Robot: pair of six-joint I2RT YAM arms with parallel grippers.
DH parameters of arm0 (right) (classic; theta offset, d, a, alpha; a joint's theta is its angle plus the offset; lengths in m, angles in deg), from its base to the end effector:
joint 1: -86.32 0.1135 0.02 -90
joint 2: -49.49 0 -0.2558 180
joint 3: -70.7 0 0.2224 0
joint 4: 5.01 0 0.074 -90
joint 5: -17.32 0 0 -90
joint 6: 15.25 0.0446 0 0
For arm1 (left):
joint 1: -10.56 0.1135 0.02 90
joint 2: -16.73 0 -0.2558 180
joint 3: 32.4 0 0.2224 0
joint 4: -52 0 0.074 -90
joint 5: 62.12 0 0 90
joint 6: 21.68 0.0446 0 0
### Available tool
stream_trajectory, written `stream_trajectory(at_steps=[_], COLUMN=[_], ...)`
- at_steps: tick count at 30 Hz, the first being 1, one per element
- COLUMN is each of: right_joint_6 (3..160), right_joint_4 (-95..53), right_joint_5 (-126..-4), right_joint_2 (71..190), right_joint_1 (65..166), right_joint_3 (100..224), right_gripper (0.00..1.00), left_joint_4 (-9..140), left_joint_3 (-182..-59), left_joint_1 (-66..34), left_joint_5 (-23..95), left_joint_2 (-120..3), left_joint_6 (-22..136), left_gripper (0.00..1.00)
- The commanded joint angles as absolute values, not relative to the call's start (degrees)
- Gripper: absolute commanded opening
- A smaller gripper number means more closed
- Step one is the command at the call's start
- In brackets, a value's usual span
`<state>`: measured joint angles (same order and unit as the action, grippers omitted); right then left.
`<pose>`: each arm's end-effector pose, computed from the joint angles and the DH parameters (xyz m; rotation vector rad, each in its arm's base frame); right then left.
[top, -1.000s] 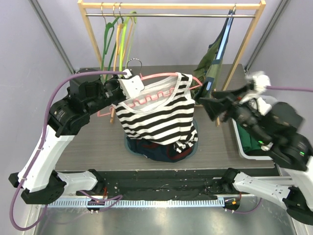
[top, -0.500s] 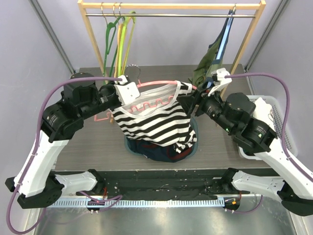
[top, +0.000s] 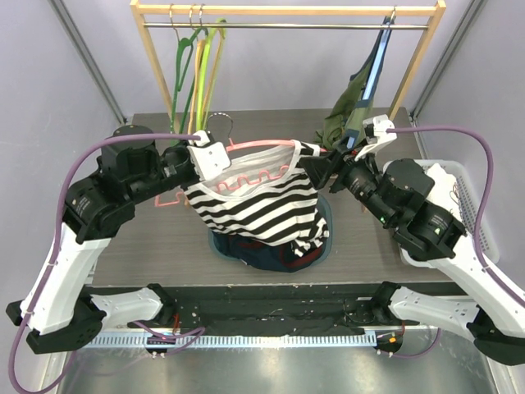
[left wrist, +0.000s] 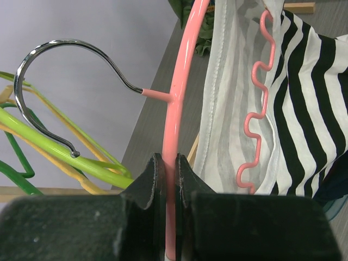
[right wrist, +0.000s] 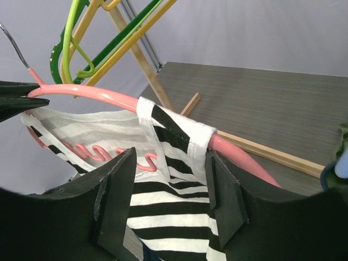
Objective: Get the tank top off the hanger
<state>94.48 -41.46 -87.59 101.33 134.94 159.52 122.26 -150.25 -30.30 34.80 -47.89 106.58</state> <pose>0.1122 0.1100 0.4495 -0.1940 1.5977 0.7319 0.1149 -0.1065 0.4881 1.2530 1.3858 -0.1441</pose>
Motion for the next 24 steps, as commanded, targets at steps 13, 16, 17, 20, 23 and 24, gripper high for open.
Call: stream_trajectory(at_steps=[13, 16, 17, 20, 23, 24], right_joint_6=[95.0, 94.3, 93.8, 93.0, 92.5, 92.4], right_joint_4=[-32.5, -33.8, -34.2, -35.7, -36.0, -36.0], right_joint_5=[-84.2, -85.2, -85.8, -89.3, -93.1, -94.6], right_joint_2=[102.4, 101.4, 100.7, 98.3, 95.6, 95.1], right_joint_1=[134.8, 134.8, 134.8, 134.8, 134.8, 134.8], right_joint_3=[160.7, 161.8, 162.1, 162.6, 161.4, 161.2], right_gripper=[0.01, 0.01, 0.01, 0.01, 0.01, 0.01], left_joint_4=[119.7, 119.6, 119.6, 119.5, 119.3, 119.3], left_joint_3=[-151.2, -150.6, -150.3, -149.3, -148.3, -148.1], left_joint_1=[-30.4, -30.4, -30.4, -30.4, -30.4, -30.3], left_joint_5=[36.1, 35.8, 35.4, 34.7, 34.3, 34.1], left_joint_2=[-46.5, -46.5, -46.4, -46.0, -45.3, -45.3], left_joint_6=[107.2, 107.4, 107.6, 108.1, 108.7, 108.8], left_gripper=[0.0, 0.0, 0.0, 0.0, 0.0, 0.0])
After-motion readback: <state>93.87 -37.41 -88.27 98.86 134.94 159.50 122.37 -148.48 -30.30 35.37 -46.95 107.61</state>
